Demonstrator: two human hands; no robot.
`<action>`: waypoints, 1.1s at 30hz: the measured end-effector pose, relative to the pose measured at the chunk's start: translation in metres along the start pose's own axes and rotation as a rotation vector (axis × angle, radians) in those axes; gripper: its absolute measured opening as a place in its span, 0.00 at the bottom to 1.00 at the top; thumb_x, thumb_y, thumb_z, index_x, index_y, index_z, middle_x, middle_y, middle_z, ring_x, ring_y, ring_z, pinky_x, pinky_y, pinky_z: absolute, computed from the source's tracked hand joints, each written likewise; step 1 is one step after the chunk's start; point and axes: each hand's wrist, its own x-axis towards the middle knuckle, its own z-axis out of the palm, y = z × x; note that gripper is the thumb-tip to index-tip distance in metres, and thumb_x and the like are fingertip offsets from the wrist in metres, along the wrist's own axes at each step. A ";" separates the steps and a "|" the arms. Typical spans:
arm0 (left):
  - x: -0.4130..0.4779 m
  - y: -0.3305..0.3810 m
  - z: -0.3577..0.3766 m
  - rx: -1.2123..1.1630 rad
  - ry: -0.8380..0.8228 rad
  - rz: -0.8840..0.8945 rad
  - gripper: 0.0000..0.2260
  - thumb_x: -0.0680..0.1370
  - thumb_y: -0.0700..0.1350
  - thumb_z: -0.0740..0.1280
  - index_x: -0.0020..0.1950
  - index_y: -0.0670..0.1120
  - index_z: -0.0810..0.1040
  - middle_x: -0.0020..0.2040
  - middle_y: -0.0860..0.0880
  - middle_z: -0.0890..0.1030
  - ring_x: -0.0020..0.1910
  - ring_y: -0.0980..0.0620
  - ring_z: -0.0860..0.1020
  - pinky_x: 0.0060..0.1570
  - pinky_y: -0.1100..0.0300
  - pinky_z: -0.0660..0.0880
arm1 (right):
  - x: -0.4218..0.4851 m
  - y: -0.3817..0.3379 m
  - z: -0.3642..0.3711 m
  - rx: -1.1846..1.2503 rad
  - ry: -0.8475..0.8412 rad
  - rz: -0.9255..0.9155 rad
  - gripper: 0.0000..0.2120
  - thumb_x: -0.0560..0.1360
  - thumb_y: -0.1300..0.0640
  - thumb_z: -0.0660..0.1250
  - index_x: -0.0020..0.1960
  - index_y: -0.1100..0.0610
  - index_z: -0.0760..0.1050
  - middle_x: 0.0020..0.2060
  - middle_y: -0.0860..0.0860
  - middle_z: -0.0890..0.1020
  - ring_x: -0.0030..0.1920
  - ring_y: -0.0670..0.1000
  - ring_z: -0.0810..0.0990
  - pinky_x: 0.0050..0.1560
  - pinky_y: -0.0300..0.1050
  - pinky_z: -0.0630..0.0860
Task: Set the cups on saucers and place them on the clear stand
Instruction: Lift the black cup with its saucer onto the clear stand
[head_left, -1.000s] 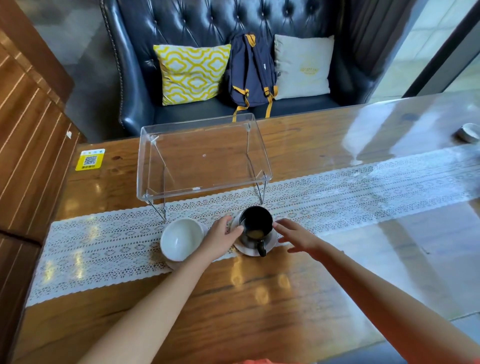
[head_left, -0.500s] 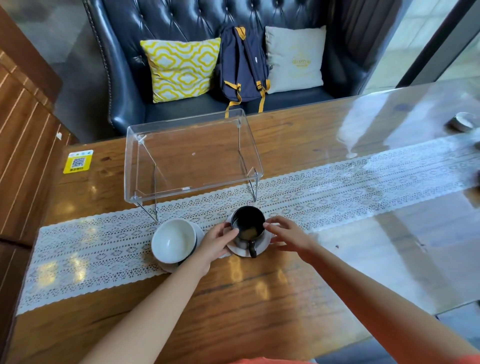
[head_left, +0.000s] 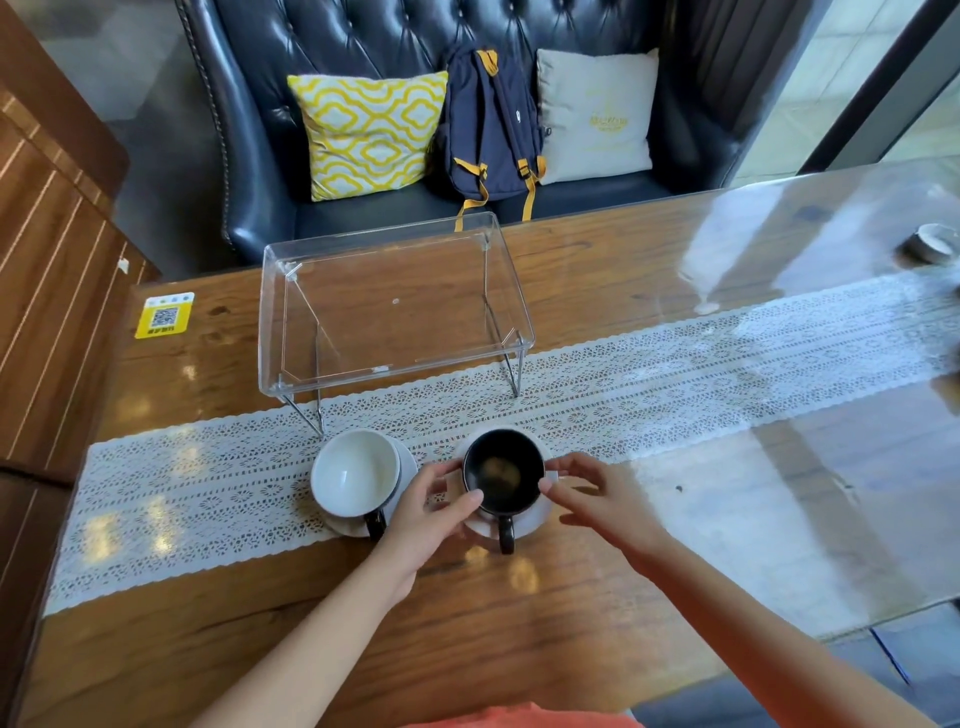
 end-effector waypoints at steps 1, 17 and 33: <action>-0.005 0.011 0.000 -0.002 0.002 0.028 0.17 0.72 0.47 0.71 0.58 0.56 0.73 0.61 0.51 0.75 0.55 0.54 0.78 0.48 0.61 0.78 | -0.003 -0.012 -0.003 -0.009 0.008 -0.034 0.08 0.70 0.48 0.72 0.48 0.47 0.79 0.52 0.46 0.81 0.47 0.44 0.83 0.43 0.43 0.83; 0.045 0.178 -0.033 -0.025 0.171 0.214 0.17 0.71 0.53 0.70 0.59 0.53 0.74 0.52 0.54 0.80 0.50 0.54 0.78 0.45 0.59 0.78 | 0.084 -0.195 -0.017 -0.192 -0.001 -0.265 0.18 0.74 0.44 0.65 0.57 0.55 0.78 0.53 0.54 0.82 0.51 0.51 0.81 0.43 0.44 0.79; 0.125 0.178 -0.047 0.063 0.150 -0.027 0.18 0.73 0.54 0.68 0.61 0.51 0.72 0.50 0.51 0.78 0.48 0.49 0.79 0.41 0.60 0.76 | 0.158 -0.201 -0.001 -0.414 -0.030 -0.100 0.23 0.78 0.50 0.57 0.61 0.67 0.74 0.55 0.64 0.80 0.53 0.62 0.82 0.52 0.57 0.81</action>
